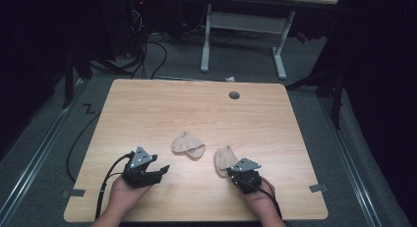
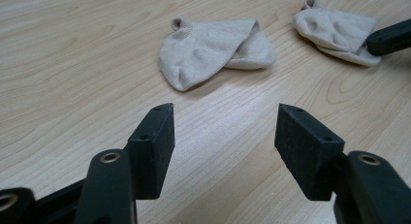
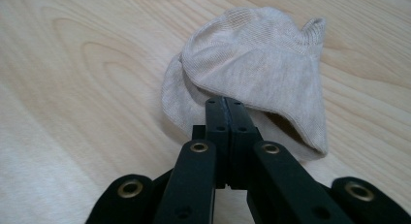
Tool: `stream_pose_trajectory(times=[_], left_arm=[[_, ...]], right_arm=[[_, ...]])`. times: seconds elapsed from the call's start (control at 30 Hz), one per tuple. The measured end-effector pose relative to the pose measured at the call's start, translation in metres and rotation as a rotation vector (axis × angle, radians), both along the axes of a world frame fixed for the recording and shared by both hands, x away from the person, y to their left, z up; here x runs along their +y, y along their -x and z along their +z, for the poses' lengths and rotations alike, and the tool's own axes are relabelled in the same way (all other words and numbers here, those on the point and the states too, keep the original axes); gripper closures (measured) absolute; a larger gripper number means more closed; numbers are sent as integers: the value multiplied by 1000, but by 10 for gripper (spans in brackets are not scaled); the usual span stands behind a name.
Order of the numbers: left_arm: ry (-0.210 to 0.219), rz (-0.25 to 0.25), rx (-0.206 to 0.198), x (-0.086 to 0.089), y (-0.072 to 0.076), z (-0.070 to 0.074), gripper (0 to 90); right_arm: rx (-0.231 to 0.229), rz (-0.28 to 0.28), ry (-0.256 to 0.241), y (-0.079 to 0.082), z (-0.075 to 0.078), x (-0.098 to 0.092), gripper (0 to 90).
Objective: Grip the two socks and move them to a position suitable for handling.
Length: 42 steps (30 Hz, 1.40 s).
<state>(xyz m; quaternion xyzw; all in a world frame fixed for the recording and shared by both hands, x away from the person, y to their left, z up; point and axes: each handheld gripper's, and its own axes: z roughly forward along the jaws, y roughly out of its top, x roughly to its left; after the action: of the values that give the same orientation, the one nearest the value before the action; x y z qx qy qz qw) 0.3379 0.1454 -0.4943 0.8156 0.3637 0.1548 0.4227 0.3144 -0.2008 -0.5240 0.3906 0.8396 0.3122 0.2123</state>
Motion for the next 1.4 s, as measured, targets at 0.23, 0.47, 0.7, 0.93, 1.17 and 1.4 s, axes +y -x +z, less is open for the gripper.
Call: stream_pose_trajectory(times=[0.23, 0.47, 0.7, 0.93, 1.17, 1.4], left_arm=[[17, 3, 19, -3, 3, -2, 398], [9, 16, 18, -2, -3, -3, 399], [23, 33, 3, 4, -3, 0, 399], [8, 17, -15, 6, -2, 1, 405], [26, 35, -6, 9, -4, 2, 403], [23, 27, -6, 10, 0, 3, 404]], right_arm=[[12, 26, -10, 8, 0, 13, 899], [5, 70, 0, 18, 0, 32, 899], [3, 123, 9, 30, 0, 52, 894], [-53, 134, 12, 38, 14, 60, 819], [-70, 102, -31, 20, 31, 71, 702], [7, 77, 32, 3, 11, 86, 582]])
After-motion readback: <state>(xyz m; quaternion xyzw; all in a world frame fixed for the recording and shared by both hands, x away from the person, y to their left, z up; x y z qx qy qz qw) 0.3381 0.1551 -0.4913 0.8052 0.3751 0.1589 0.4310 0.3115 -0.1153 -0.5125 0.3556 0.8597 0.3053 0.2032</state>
